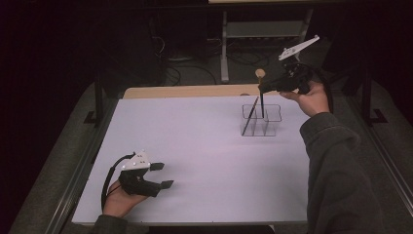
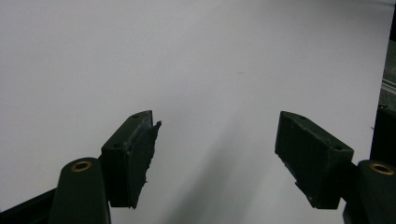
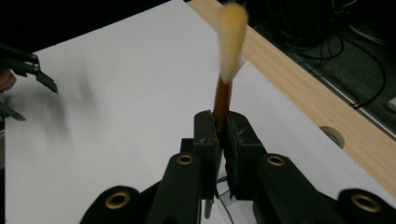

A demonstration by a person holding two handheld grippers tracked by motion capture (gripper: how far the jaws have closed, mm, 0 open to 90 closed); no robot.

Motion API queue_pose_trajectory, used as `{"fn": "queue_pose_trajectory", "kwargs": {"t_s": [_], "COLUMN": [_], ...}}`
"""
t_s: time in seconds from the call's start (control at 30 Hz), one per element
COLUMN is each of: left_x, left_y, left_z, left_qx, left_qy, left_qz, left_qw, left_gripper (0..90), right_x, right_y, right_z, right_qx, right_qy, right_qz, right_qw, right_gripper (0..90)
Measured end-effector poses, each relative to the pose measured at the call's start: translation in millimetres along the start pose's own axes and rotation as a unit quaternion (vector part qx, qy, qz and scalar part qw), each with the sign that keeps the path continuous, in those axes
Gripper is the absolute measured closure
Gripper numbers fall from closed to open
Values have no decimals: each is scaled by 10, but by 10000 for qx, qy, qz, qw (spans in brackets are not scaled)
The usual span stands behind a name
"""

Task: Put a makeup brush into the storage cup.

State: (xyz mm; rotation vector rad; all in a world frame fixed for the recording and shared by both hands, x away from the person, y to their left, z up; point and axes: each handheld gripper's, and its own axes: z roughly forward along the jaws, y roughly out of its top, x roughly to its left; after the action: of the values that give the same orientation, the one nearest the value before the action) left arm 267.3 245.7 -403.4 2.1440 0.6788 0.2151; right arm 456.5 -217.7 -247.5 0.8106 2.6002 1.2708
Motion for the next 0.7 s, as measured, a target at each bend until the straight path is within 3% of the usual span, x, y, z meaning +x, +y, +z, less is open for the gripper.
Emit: {"fn": "queue_pose_trajectory", "kwargs": {"t_s": [0.7], "left_x": [11], "left_y": [-9], "left_z": [-6], "left_qx": [-30], "left_qy": [-2], "left_qz": [20], "left_qw": [10000], "left_gripper": [277], "right_x": [-137], "right_y": [33], "right_z": [30], "right_qx": [6], "right_qy": [-209], "right_qz": [280], "right_qw": [9994], "right_gripper": [828]}}
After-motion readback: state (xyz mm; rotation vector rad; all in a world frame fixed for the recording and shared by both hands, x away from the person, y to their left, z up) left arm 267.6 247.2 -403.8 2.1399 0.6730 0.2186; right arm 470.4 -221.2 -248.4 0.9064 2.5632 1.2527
